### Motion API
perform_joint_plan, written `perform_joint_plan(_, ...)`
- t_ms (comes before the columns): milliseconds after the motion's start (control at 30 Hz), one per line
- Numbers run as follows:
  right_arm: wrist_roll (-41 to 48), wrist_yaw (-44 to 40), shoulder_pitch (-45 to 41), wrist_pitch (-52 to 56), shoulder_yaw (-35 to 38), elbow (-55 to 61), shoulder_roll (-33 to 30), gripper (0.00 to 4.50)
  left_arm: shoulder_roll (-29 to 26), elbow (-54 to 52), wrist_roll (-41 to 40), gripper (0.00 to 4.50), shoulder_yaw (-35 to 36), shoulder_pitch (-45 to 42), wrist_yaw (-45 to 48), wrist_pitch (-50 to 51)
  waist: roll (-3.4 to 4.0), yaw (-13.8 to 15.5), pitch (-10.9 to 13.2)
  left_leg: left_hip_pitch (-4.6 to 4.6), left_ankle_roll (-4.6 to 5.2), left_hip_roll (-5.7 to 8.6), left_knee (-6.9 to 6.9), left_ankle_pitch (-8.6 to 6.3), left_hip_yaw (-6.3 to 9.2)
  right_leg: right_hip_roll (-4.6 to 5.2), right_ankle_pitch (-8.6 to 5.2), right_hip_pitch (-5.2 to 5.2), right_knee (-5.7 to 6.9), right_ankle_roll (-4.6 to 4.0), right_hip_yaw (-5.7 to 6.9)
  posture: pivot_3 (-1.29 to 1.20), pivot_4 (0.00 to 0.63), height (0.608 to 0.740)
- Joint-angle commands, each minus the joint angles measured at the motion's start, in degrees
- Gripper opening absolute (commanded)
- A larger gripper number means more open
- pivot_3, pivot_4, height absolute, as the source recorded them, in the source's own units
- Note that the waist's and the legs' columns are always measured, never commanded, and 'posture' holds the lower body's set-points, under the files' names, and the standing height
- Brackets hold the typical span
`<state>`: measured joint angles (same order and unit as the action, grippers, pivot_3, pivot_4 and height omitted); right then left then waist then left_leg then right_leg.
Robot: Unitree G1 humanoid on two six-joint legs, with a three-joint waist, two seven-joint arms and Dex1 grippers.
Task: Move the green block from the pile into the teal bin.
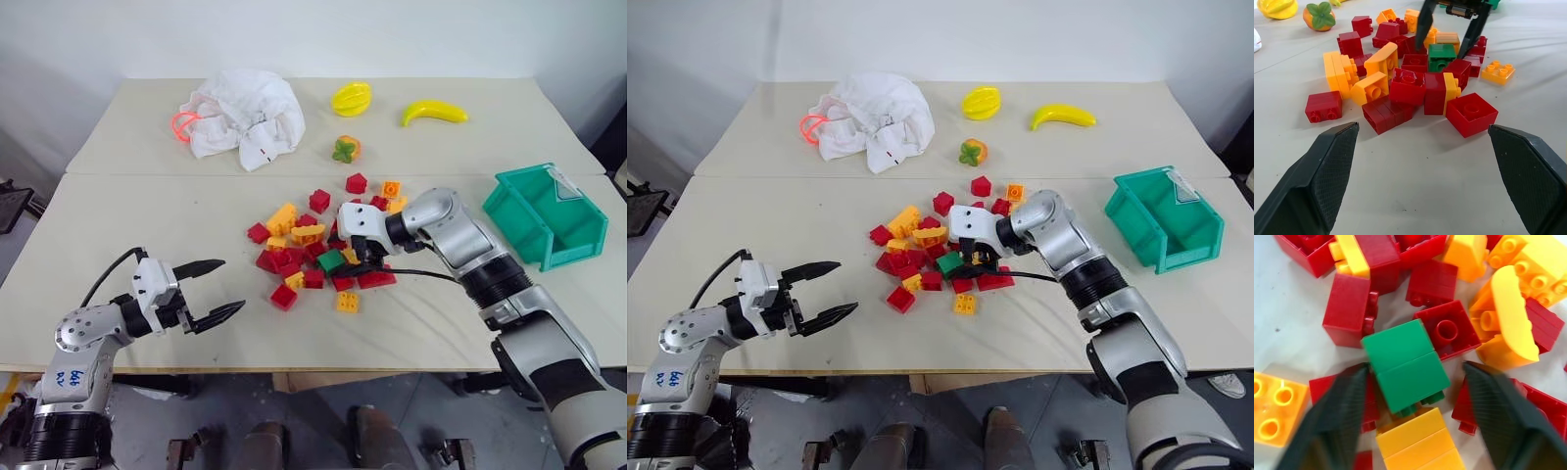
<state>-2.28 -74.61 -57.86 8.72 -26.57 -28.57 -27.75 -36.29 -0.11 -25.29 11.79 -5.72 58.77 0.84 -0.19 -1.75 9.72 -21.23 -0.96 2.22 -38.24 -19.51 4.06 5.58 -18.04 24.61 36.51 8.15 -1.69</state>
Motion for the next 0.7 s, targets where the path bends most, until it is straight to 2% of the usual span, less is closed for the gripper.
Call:
perform_joint_plan(33,-0.5,-1.8,-1.0,-0.8,0.3,-0.5,0.8,2.01,0.2,-2.1,-0.8,4.50,0.2,-0.5,-0.3,0.1,0.00,0.0,0.0,0.00,0.00,0.00,0.00,0.00,0.00,0.00,0.00,0.00,0.00,0.00,0.00,0.00,0.150,0.740)
perform_joint_plan(100,-0.5,-2.2,-0.9,-0.7,0.6,-0.5,1.0,1.49,0.2,-2.2,-0.8,4.50,0.2,-0.6,-0.4,0.1,0.00,-0.1,0.0,0.01,0.00,0.00,0.00,0.00,0.00,0.00,0.00,0.00,0.00,0.00,0.00,0.00,0.150,0.740)
perform_joint_plan(233,1.6,-3.9,0.1,0.4,2.2,1.6,0.5,1.48,0.2,-3.1,-1.0,4.50,0.1,-0.2,-0.6,0.5,0.00,-0.1,0.0,0.01,-0.01,-0.02,0.01,0.00,0.00,0.00,0.00,0.00,0.01,0.00,0.00,0.00,0.150,0.740)
perform_joint_plan(367,9.7,-5.6,4.5,-1.6,9.8,8.4,-1.2,1.48,0.9,-5.4,-1.7,4.50,-0.6,-0.4,-0.9,1.5,0.00,0.1,0.0,-0.01,0.00,-0.01,0.04,0.00,0.01,0.03,0.00,-0.01,0.01,0.00,0.01,0.00,0.150,0.740)
perform_joint_plan(433,15.9,-3.9,9.2,-0.3,17.8,13.2,-3.2,1.48,2.5,-7.5,-2.6,4.50,-1.5,-1.4,-2.1,2.5,0.00,0.4,0.0,-0.04,0.00,0.00,0.02,0.00,0.04,0.03,0.00,-0.02,0.01,0.01,0.03,0.00,0.150,0.740)
perform_joint_plan(500,22.8,1.9,13.9,7.0,28.0,17.2,-5.2,1.48,4.5,-9.7,-3.5,4.50,-2.6,-2.9,-3.6,3.6,-0.01,1.2,0.0,-0.07,0.03,0.06,-0.05,-0.02,0.16,0.08,0.01,-0.09,-0.01,0.02,0.15,0.00,0.150,0.740)
perform_joint_plan(567,26.3,5.9,16.2,12.7,33.2,19.4,-6.5,1.48,5.7,-10.7,-3.3,4.50,-3.1,-3.5,-4.4,3.7,-0.01,1.6,0.0,-0.10,0.05,0.08,-0.10,-0.03,0.17,0.09,0.04,-0.15,-0.08,0.07,0.16,0.00,0.150,0.740)
perform_joint_plan(633,23.4,10.4,21.1,7.9,39.8,17.4,-11.5,1.48,8.1,-10.9,-2.9,4.50,-4.4,-5.7,-6.5,3.8,-0.01,1.9,0.0,-0.08,0.06,0.08,-0.09,-0.03,0.10,0.07,0.05,-0.15,-0.11,0.08,0.09,0.00,0.150,0.740)
perform_joint_plan(700,21.4,13.5,24.2,4.2,42.8,16.2,-14.4,1.48,9.8,-10.9,-2.7,4.50,-5.1,-7.0,-7.8,3.8,-0.01,2.4,0.0,-0.07,0.06,0.09,-0.08,-0.03,0.09,0.06,0.05,-0.15,-0.20,0.08,0.12,0.00,0.150,0.740)
